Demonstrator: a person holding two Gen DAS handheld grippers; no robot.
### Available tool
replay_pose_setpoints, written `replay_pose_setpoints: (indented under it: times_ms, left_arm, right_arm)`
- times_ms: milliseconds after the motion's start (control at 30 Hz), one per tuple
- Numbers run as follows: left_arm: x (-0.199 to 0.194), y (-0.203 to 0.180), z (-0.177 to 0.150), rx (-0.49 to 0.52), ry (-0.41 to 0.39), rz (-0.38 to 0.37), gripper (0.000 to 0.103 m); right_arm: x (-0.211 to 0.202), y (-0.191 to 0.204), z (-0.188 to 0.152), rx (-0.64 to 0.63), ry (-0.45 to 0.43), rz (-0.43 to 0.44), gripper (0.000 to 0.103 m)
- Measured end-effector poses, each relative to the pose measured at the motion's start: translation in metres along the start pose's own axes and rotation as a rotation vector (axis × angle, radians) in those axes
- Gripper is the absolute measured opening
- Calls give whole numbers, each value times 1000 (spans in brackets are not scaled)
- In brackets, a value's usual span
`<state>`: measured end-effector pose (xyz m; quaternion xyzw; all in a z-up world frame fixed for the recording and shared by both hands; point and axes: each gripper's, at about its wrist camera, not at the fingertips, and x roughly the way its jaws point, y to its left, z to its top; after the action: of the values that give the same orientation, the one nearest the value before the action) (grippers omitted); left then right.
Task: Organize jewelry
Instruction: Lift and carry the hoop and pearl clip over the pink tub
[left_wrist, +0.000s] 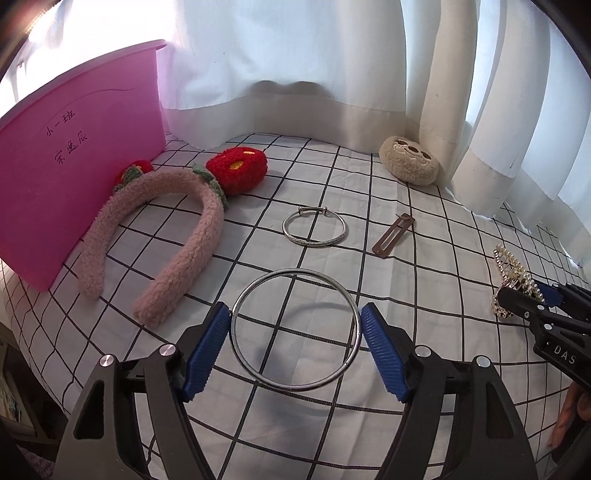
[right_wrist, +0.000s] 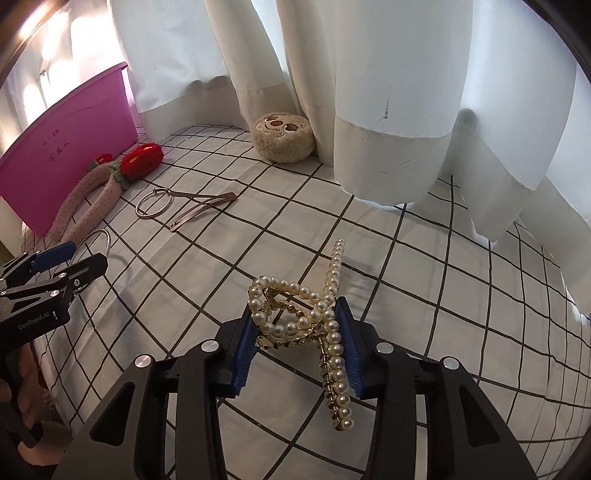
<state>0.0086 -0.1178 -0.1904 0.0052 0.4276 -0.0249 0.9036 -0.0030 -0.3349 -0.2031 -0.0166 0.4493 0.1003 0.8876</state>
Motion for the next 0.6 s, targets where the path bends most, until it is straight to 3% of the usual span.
replay_pose_setpoints:
  times_ms: [600]
  left_arm:
    - [-55, 14, 29, -14, -51, -8, 71]
  right_arm:
    - [-49, 28, 22, -10, -44, 55, 40]
